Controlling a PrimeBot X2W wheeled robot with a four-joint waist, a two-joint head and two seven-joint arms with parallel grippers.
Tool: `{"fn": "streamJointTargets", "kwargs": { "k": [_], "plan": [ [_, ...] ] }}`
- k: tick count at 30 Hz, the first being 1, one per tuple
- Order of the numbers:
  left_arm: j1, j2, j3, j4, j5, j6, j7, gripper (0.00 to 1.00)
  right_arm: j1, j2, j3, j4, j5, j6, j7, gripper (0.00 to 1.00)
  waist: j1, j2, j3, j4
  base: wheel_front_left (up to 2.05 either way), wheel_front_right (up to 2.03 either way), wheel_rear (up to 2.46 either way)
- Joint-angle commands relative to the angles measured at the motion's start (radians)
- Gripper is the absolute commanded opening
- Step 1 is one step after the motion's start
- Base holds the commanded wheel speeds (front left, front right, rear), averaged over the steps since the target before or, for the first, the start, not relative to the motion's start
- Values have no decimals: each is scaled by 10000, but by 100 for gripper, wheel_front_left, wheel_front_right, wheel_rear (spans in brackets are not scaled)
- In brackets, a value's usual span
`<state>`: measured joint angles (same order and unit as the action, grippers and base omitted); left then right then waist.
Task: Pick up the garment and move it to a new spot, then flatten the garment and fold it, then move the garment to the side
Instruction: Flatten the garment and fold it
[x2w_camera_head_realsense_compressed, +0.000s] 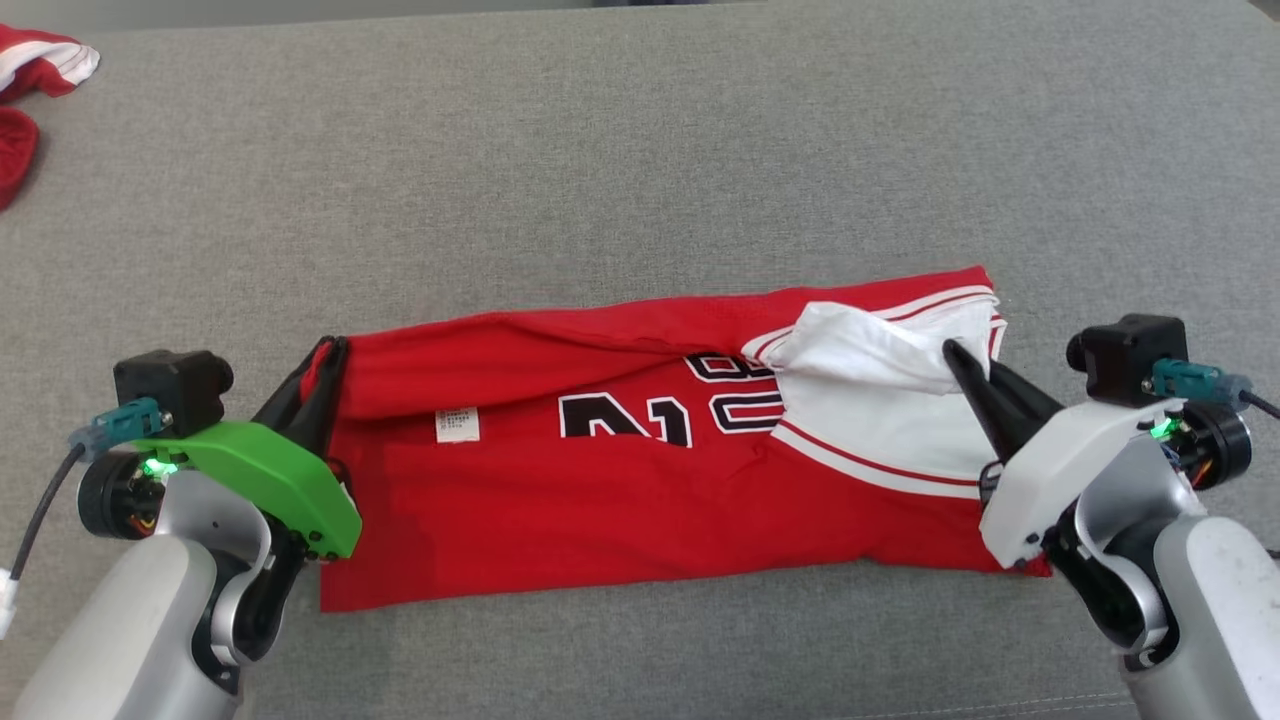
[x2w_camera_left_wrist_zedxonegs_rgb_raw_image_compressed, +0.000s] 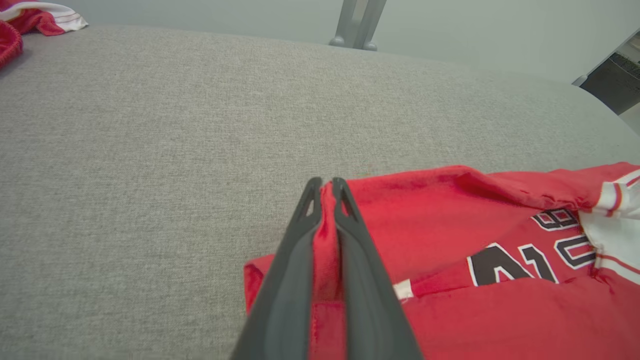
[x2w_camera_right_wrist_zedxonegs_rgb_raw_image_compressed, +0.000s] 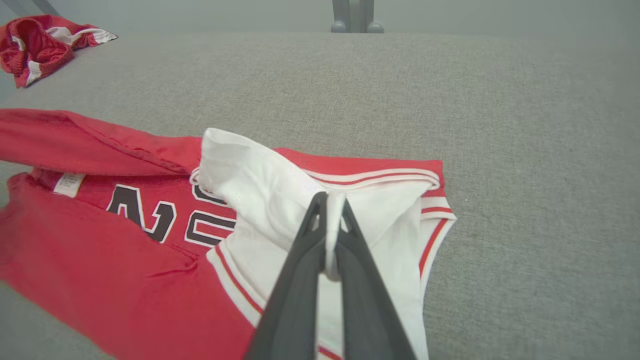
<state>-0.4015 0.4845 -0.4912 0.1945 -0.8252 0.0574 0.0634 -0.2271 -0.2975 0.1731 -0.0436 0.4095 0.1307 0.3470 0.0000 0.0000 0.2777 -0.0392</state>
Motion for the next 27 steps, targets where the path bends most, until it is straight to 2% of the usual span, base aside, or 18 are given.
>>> {"fn": "streamJointTargets", "kwargs": {
  "k": [1, 7, 8, 10, 11, 12, 13, 14, 15, 16, 27],
  "plan": [
    [270, 69, 44, -29, -118, 31, -88, 0, 346, 124, -73, -142, -76, -2, 20, 0, 0, 0, -60, -39, 0, 0, 0],
    [846, 83, 72, -38, -178, 87, -390, 0, 1269, 571, -313, -343, -140, -1, -102, 0, 0, 0, -184, -62, 0, 0, 0],
    [920, 72, 58, -10, -168, 99, -437, 0, 1335, 594, -321, -303, -176, -1, -178, 5, 0, 0, -208, -70, 0, 0, 0],
    [1113, -12, 31, 27, -205, 124, -547, 0, 1470, 641, -343, -166, -286, -2, -350, 47, 0, 0, -274, -93, 0, 0, 0],
    [1220, -58, 12, 12, -226, 133, -612, 0, 1540, 698, -356, -95, -320, -1, -461, 86, 0, 0, -302, -99, 0, 0, 0],
    [1315, -97, 15, -19, -251, 127, -707, 10, 1604, 715, -343, -46, -370, -1, -542, 100, 0, 0, -329, -103, 0, 0, 0],
    [1445, -130, 22, -59, -270, 129, -809, 33, 1677, 743, -369, 28, -409, -1, -646, 100, 0, 0, -362, -109, 0, 0, 0],
    [1563, -151, 23, -106, -270, 130, -910, 48, 1720, 766, -390, 80, -447, -2, -731, 100, 0, 0, -386, -111, 0, 0, 0],
    [1726, -197, 23, -166, -288, 119, -1040, 96, 1811, 788, -420, 140, -464, -1, -807, 100, 0, 0, -430, -110, 0, 0, 0],
    [1862, -223, 40, -202, -326, 131, -1147, 100, 1893, 834, -462, 184, -465, -1, -879, 100, 0, 0, -470, -111, 0, 0, 0],
    [3119, -762, 544, -1123, -538, 723, -2540, 100, 2663, 1284, -1748, 226, -530, -1, -1313, 100, 0, 0, -909, 135, 0, 0, 0]
  ]
}}
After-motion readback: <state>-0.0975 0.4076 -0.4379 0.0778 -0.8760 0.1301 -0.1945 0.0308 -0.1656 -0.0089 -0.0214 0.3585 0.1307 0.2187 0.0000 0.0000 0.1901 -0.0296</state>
